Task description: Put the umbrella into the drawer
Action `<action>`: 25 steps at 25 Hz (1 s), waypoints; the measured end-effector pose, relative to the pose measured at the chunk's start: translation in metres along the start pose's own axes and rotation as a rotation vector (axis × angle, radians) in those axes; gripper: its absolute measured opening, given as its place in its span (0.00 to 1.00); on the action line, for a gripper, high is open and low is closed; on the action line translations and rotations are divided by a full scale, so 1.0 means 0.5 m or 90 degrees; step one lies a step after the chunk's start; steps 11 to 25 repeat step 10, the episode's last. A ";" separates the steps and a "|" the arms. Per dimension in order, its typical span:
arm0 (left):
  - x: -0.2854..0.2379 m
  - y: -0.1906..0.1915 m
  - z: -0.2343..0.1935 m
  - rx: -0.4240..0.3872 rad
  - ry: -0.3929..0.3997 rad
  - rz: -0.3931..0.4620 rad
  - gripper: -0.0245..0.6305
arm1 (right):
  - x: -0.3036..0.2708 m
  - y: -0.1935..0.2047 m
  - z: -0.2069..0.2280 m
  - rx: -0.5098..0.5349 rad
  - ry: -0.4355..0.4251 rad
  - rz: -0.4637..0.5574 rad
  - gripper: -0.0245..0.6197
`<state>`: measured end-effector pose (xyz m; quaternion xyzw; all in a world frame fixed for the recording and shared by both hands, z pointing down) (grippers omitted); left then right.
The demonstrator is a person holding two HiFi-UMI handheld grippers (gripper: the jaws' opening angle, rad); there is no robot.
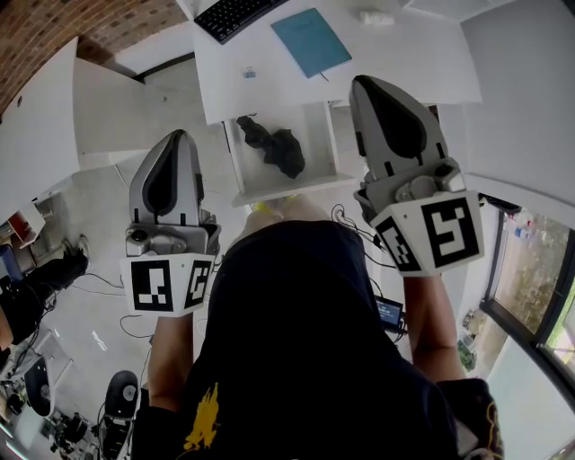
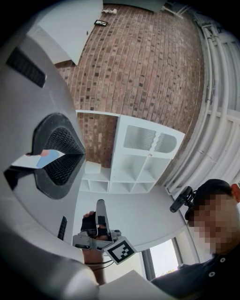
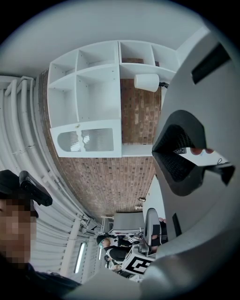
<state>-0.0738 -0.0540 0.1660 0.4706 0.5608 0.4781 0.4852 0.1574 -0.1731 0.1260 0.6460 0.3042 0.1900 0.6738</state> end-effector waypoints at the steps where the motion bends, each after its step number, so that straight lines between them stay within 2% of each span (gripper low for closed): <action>1: -0.001 0.000 0.002 0.000 0.002 -0.001 0.07 | 0.000 0.001 0.001 0.000 0.000 -0.001 0.04; 25: 0.004 0.008 -0.001 -0.006 0.000 -0.009 0.07 | -0.004 0.005 -0.007 0.019 -0.010 -0.012 0.04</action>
Point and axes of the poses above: the fingertips, and each gripper's own axes: x backward along the fingers, z to its right, y out of its underside, the point moved 8 cm from there along x, backward along the fingers
